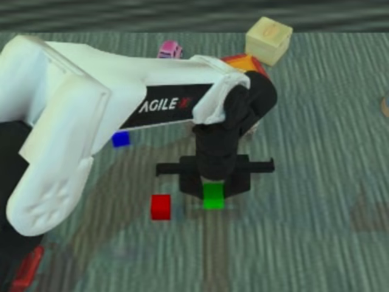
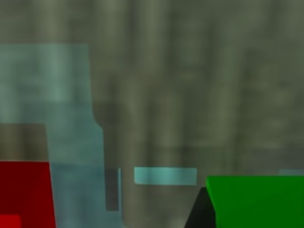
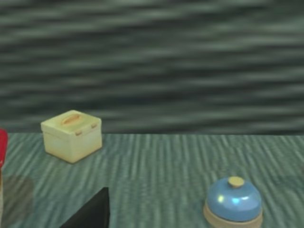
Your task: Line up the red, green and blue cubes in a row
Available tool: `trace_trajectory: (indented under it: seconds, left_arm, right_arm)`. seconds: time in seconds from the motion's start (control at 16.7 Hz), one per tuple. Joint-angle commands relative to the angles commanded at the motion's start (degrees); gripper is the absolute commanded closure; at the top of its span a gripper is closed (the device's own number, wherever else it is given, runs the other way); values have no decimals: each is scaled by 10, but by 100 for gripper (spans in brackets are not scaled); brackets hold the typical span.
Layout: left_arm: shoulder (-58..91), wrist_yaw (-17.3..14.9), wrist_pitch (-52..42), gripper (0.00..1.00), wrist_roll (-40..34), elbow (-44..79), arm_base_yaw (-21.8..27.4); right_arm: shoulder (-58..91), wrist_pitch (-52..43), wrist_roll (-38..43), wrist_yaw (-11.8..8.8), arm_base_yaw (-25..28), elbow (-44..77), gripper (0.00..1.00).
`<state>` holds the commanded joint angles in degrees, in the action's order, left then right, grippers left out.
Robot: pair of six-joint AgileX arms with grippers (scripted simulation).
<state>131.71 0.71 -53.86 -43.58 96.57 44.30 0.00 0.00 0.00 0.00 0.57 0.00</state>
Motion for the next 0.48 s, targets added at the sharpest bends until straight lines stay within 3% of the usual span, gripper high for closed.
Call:
trace_trajectory:
  seconds: [0.48]
  left_arm:
    - [0,0,0,25,0,0,0]
  right_arm:
    - [0,0,0,0,0,0,0]
